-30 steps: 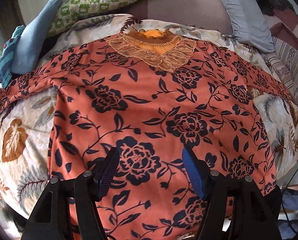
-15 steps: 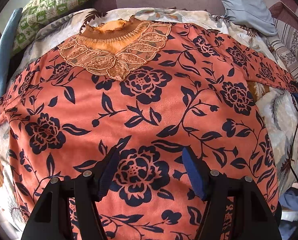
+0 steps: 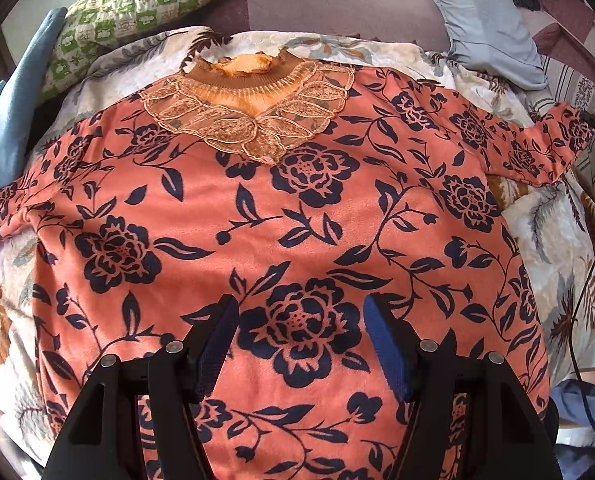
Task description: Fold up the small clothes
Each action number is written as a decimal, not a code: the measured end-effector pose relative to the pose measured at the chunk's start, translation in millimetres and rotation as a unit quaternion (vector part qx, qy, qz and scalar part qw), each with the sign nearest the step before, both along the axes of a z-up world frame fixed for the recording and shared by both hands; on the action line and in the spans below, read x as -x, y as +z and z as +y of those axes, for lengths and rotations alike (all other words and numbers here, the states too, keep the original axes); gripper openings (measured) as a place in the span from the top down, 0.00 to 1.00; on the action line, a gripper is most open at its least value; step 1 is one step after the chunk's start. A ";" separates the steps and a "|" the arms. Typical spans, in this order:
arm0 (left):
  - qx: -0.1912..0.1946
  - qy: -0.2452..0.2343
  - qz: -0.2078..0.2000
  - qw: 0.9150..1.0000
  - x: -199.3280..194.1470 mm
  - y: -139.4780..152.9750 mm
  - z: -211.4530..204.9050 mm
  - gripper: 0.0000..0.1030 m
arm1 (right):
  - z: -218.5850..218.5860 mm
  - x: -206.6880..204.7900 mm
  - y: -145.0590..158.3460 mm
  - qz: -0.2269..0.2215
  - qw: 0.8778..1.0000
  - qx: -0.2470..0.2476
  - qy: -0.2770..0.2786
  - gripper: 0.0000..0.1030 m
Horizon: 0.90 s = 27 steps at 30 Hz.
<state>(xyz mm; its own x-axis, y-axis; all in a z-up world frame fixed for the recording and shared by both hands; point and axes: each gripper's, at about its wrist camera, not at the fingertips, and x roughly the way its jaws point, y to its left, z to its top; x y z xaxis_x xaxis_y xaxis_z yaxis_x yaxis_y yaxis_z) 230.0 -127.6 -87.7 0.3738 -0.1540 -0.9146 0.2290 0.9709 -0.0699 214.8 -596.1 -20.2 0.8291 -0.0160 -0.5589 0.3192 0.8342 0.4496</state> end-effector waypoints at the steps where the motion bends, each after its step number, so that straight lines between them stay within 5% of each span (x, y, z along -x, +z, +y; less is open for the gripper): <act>1: 0.000 0.005 -0.004 1.000 2.3 4.5 8.6 0.37 | 20.7 -7.0 7.6 -0.006 1.000 0.002 0.021 0.94; 9: 0.038 0.071 -0.023 0.996 22.7 28.5 93.3 0.37 | 214.2 -66.6 18.5 -0.013 0.983 -0.013 0.181 0.94; 17: 0.036 0.116 -0.033 0.992 39.3 27.6 161.1 0.37 | 422.8 -111.3 -51.8 0.060 0.943 -0.079 0.317 0.93; 20: 0.041 0.137 -0.033 0.989 40.4 25.6 178.5 0.37 | 490.4 -115.2 -80.1 0.108 0.926 -0.063 0.357 0.84; 23: 0.055 0.154 -0.029 0.986 39.5 24.3 190.5 0.37 | 523.2 -107.6 -99.3 0.160 0.914 -0.005 0.374 0.74; 27: 0.064 0.152 -0.035 0.986 21.6 25.8 184.8 0.37 | 477.4 -77.2 -66.3 0.099 0.926 -0.022 0.363 0.70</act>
<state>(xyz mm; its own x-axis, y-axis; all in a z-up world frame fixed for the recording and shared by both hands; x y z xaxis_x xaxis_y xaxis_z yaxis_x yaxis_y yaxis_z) 208.4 57.2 -61.9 0.4826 -0.1367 -0.8651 -0.0631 0.9797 -0.1900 292.0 -118.7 -86.4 0.4932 0.5324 -0.6880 -0.2399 0.8434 0.4807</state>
